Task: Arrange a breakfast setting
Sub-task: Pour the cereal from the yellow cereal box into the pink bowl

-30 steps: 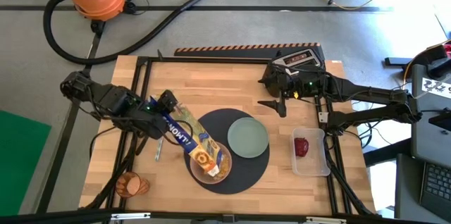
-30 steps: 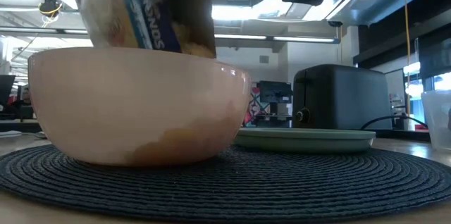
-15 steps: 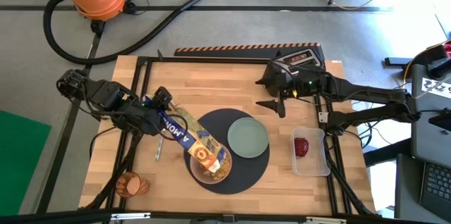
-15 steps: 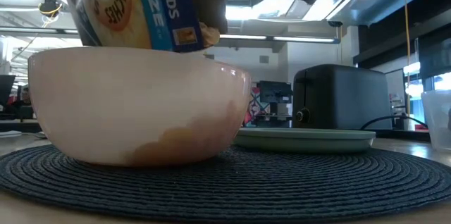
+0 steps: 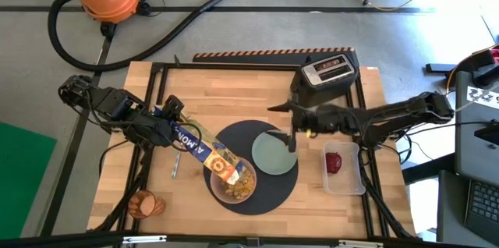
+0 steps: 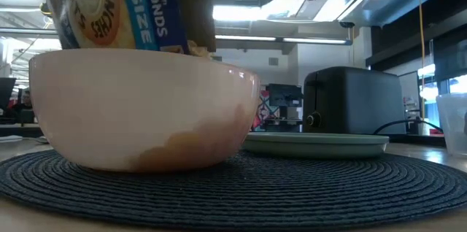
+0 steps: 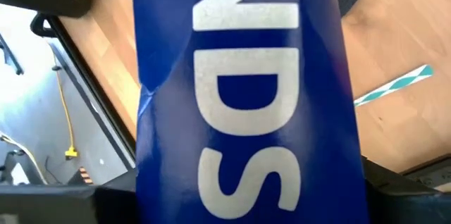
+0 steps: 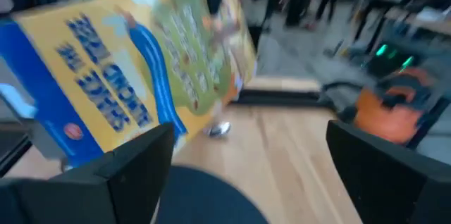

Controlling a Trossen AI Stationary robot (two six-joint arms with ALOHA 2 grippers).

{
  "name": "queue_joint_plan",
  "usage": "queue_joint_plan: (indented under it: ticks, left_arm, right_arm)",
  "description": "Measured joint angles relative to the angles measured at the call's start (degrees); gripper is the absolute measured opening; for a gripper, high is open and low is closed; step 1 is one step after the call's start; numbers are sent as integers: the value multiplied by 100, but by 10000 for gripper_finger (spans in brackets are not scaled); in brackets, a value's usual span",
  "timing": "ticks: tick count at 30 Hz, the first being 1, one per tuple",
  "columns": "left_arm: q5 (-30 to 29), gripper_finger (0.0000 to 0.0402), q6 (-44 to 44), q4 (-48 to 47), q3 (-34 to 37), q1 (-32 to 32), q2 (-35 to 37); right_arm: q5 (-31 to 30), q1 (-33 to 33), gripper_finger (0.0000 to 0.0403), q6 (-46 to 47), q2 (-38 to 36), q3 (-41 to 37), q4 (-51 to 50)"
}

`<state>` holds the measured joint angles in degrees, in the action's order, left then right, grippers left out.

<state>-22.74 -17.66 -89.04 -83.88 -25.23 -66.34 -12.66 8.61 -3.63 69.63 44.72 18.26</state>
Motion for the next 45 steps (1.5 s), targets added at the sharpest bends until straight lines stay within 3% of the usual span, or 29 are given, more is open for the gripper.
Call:
queue_joint_plan:
  ticks: [2,5,9,13,18,23,30,34,37,45]
  left_arm:
    - [1,230,106,181,202,0,212]
    - [-5,230,136,613,477,-2,537]
    - [-25,230,190,973,730,-4,907]
    - [-86,230,272,914,891,0,1121]
    - [-82,230,401,910,1073,-2,1253]
    - [37,230,401,903,1102,-4,1284]
    - [133,230,390,901,1102,-4,1285]
    - [287,230,417,901,1102,-4,1289]
    - [325,230,519,901,1102,-4,1289]
    - [394,230,680,899,1102,-4,1289]
  right_arm:
    - [-385,253,338,-122,15,-255,605]
    - [-442,488,310,-36,227,-747,1795]
    - [-448,713,272,307,896,-1180,3400]
    - [-523,969,235,117,1765,-1070,4169]
    - [-948,1251,196,-467,2465,-466,4192]
    - [-1318,1405,185,-1006,2690,-80,4137]
    - [-312,1387,214,-895,2686,-10,3900]
    - [-736,1400,224,-747,2688,-8,3674]
    - [-734,1394,225,-733,2711,-4,3706]
    - [-1253,1595,225,-1086,3312,568,3589]
